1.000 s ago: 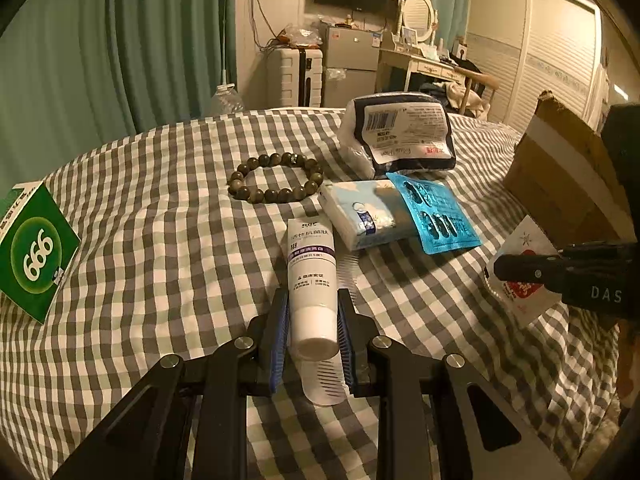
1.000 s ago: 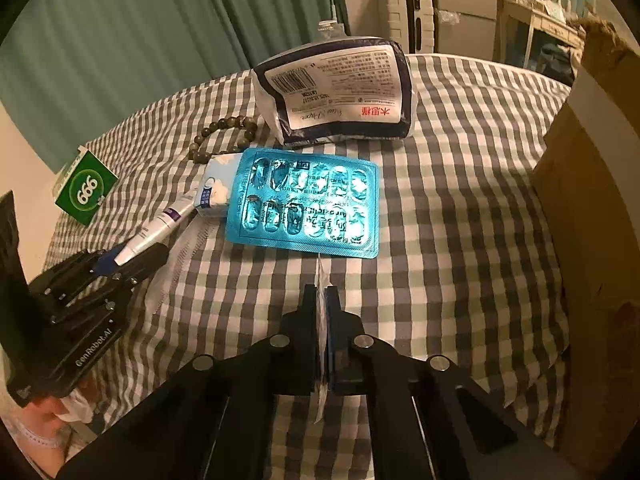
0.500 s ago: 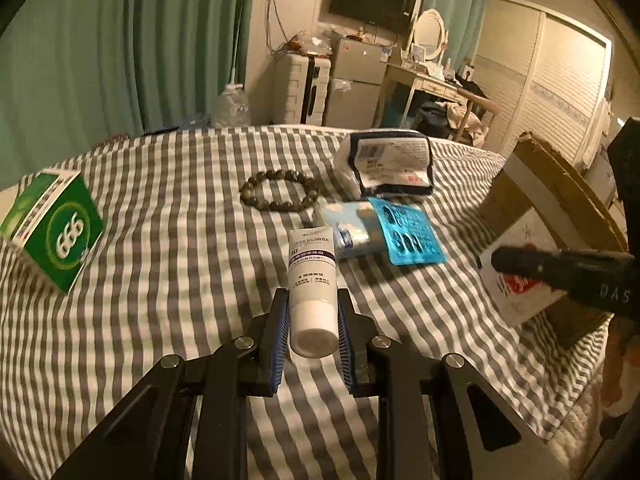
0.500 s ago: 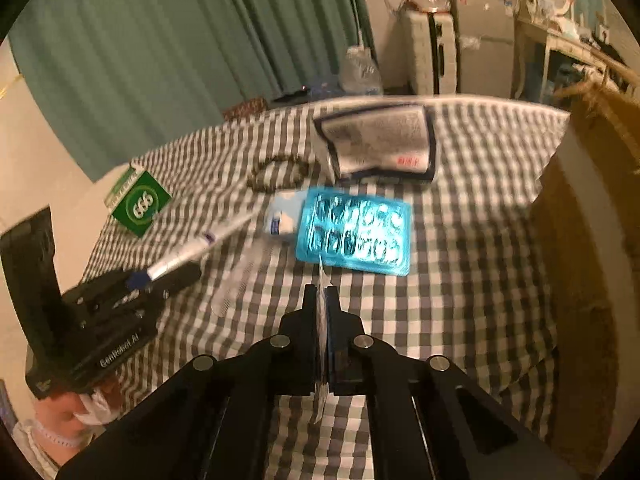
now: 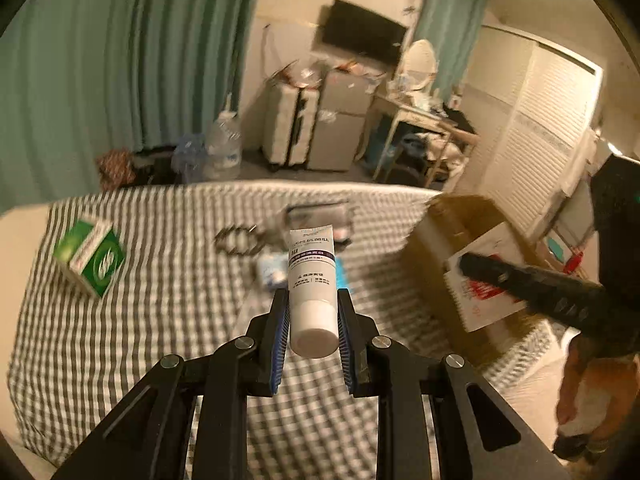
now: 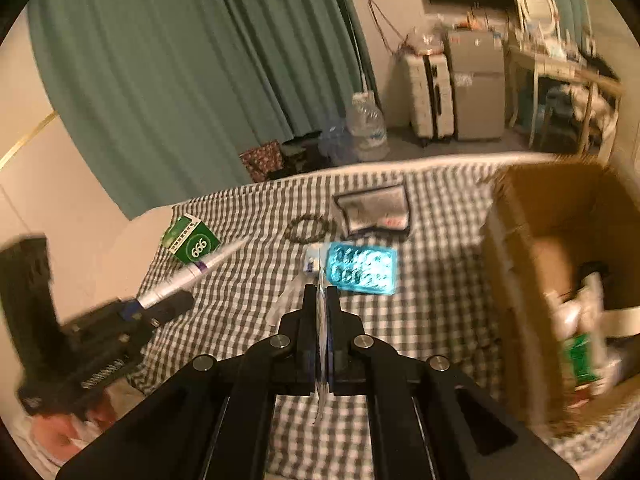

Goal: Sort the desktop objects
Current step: 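Carry cream tube and sachet into the cardboard box and open both grippers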

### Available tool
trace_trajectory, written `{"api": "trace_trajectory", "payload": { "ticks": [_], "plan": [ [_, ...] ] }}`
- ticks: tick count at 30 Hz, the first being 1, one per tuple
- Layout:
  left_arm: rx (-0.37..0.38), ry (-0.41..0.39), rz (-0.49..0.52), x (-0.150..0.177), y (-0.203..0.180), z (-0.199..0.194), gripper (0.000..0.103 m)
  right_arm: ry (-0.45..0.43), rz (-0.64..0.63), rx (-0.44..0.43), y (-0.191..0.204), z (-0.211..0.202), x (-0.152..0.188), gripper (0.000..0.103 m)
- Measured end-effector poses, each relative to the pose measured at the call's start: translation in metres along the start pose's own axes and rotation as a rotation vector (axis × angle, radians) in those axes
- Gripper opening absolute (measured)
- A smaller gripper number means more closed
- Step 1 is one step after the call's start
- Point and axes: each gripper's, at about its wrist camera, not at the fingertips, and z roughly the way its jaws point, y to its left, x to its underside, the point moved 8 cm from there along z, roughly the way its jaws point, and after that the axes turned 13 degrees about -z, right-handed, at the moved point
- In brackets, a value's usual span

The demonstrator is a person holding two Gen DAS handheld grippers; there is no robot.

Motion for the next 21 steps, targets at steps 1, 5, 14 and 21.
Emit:
{"api": "trace_trajectory", "payload": {
  "ticks": [1,5,14,21],
  "plan": [
    [0.006,-0.010,0.020,-0.004,-0.013,-0.009,0.022,-0.005,-0.017,0.005,0.002,-0.010,-0.004,0.003],
    [0.016,-0.048,0.065,-0.020,-0.065,-0.030,0.022,-0.046,-0.088,0.072,0.004,-0.053,-0.019,0.003],
    [0.069,-0.004,0.131,-0.021,-0.178,0.017,0.022,-0.102,-0.130,0.240,-0.058,-0.130,-0.031,0.003],
    [0.133,0.060,0.118,0.002,-0.246,0.102,0.023,-0.019,-0.011,0.366,-0.155,-0.128,-0.017,0.003]
  ]
}}
